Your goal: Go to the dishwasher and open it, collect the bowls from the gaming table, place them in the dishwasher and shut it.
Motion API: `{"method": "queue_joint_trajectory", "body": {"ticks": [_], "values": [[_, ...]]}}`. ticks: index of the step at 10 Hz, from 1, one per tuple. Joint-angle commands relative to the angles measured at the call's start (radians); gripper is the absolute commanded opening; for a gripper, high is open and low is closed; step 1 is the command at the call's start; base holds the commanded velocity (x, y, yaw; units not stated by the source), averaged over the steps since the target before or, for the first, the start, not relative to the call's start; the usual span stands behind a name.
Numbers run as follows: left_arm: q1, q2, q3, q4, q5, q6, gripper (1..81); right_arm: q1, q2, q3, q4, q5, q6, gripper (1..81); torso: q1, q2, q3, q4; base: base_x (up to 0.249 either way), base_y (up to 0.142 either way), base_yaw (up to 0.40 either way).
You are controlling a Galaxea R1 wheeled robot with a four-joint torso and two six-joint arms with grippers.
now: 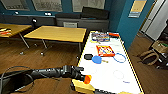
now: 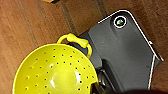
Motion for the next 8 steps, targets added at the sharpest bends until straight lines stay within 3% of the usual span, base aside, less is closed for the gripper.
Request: {"method": "queue_joint_trajectory", "body": {"ticks": [1,3,6,7,8], "values": [[0.054,-0.18,0.2,0.177,0.026,-0.054,1.0,0.037,-0.03,0.022,-0.009,-0.051,-0.002,1.0,0.0,0.0,0.035,0.0,0.0,0.0,0.0],[0.171,-0.259,0.267,0.263,0.019,-0.066,1.0,0.026,-0.028,0.009,-0.009,-0.051,-0.002,1.0,0.0,0.0,0.062,0.0,0.0,0.0,0.0],[0.371,-0.317,0.298,0.44,0.018,-0.092,1.0,0.022,-0.018,-0.017,-0.009,-0.048,-0.002,1.0,-0.001,0.0,0.103,0.0,0.0,0.0,0.0],[0.43,-0.317,0.294,0.49,0.018,-0.106,1.0,0.02,-0.008,-0.028,-0.009,-0.048,-0.002,1.0,-0.001,-0.001,0.083,0.0,0.0,0.0,0.0],[0.489,-0.317,0.29,0.547,0.018,-0.119,1.0,0.02,0.002,-0.045,-0.01,-0.048,-0.004,1.0,-0.001,-0.001,0.092,0.0,0.0,0.0,0.0]]}}
